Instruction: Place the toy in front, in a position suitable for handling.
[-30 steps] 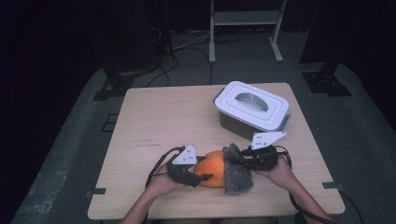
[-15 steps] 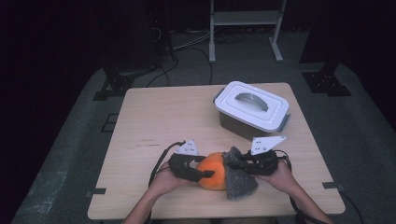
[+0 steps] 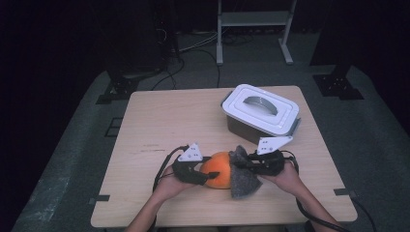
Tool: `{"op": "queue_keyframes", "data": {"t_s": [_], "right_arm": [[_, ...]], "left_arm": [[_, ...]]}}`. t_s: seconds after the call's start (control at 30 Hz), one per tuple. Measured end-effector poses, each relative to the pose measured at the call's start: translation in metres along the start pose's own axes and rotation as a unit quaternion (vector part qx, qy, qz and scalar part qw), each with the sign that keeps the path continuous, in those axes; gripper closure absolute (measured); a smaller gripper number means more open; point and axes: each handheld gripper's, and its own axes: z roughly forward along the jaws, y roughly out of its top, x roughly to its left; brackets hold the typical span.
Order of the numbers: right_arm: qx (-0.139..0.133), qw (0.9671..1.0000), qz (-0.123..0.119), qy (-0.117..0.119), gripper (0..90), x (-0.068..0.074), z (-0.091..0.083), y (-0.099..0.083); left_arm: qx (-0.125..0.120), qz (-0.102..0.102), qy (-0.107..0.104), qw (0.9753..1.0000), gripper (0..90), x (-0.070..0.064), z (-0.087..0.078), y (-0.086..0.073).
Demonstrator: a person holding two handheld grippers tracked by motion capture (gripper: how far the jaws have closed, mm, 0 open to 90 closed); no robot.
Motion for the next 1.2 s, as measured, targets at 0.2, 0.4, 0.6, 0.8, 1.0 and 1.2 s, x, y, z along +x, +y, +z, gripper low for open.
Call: {"op": "queue_keyframes", "data": {"t_s": [0.2,0.4,0.6,0.8,1.0,1.2], "right_arm": [[0.029,0.9988,0.034,-0.02,76.1,-0.011,-0.011,-0.021],[-0.001,0.9993,0.038,-0.003,76.2,-0.008,-0.013,-0.01],[-0.002,0.9998,0.007,0.018,76.1,0.003,0.006,0.012],[0.012,0.999,-0.006,0.043,76.1,0.006,0.009,0.003],[0.011,0.9989,-0.008,0.045,76.1,0.005,0.006,-0.002],[0.023,0.9993,0.023,0.016,76.1,-0.006,-0.006,-0.019]], "left_arm": [[-0.009,-0.003,-0.006,0.9999,36.1,0.003,0.001,-0.003],[-0.015,0.011,-0.011,0.9998,35.5,0.001,-0.001,-0.006],[-0.003,0.027,-0.011,0.9996,27.7,-0.006,-0.002,-0.005],[-0.006,-0.015,-0.031,0.9994,12.3,0.002,-0.009,0.0],[0.023,-0.05,-0.059,0.9967,13.0,0.007,0.006,-0.01],[0.018,-0.047,-0.04,0.9979,32.0,0.003,0.007,-0.014]]}}
